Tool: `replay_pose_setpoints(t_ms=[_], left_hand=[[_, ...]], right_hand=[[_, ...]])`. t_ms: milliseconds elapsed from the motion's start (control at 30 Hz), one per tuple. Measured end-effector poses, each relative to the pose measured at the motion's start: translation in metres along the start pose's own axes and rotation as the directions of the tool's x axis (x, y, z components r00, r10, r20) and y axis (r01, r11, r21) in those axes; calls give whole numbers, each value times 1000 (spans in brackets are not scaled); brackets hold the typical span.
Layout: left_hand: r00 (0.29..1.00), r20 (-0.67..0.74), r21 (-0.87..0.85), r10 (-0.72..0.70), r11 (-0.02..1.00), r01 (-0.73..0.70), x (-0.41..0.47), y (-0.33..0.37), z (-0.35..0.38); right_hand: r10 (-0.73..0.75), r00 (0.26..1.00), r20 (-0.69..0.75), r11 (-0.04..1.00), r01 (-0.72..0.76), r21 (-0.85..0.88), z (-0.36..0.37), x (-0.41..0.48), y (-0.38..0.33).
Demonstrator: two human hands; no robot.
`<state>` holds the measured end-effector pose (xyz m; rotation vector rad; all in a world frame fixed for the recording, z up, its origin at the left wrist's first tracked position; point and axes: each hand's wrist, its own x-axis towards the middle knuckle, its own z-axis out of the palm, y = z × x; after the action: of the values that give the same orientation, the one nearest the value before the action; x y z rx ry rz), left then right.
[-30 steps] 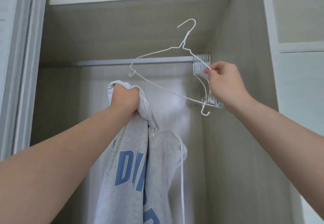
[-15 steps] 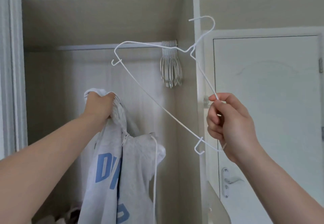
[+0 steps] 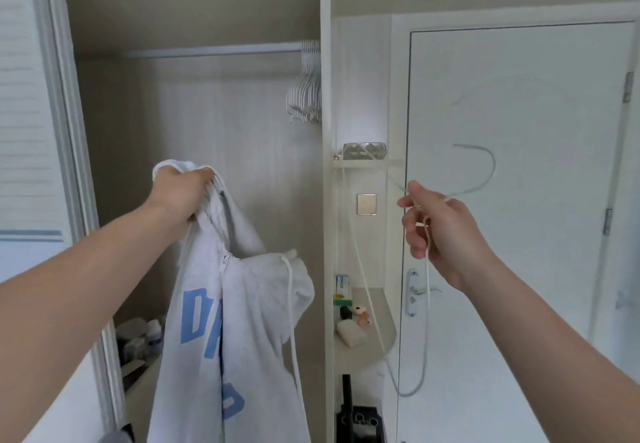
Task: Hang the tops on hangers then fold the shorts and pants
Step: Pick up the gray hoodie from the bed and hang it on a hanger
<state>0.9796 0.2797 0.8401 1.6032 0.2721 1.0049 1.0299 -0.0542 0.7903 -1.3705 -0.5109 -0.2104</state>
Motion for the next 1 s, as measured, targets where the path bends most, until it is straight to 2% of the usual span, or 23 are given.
replay_pose_setpoints(t_ms=[100,200,367,533,700,800,933,1000], left_hand=[[999,-10,71,-39,997,39,-29,-7,-2],[993,7,158,-119,981,116,-57,-22,-5],[975,92,302,-201,939,165,-108,-55,-8],[944,187,358,-270,914,191,-156,-75,-10],[906,339,440,-254,894,86,-202,-86,-7],[869,415,498,-269,867,31,-223,-87,-2],[817,508,458,-272,889,11,-251,-81,13],[781,556,405,-282,913,42,-263,-79,22]], right_hand=[[92,996,20,992,-90,-84,-16,-18,9],[71,993,99,997,-66,-48,-27,-55,16],[69,969,237,997,-72,6,-41,-133,25],[176,928,328,974,-115,-197,-42,-193,50],[308,883,353,910,-165,-381,-37,-229,80],[332,880,340,886,-167,-434,-33,-238,91],[350,858,376,819,-86,-567,-15,-239,108],[381,843,381,815,-111,-569,-1,-241,118]])
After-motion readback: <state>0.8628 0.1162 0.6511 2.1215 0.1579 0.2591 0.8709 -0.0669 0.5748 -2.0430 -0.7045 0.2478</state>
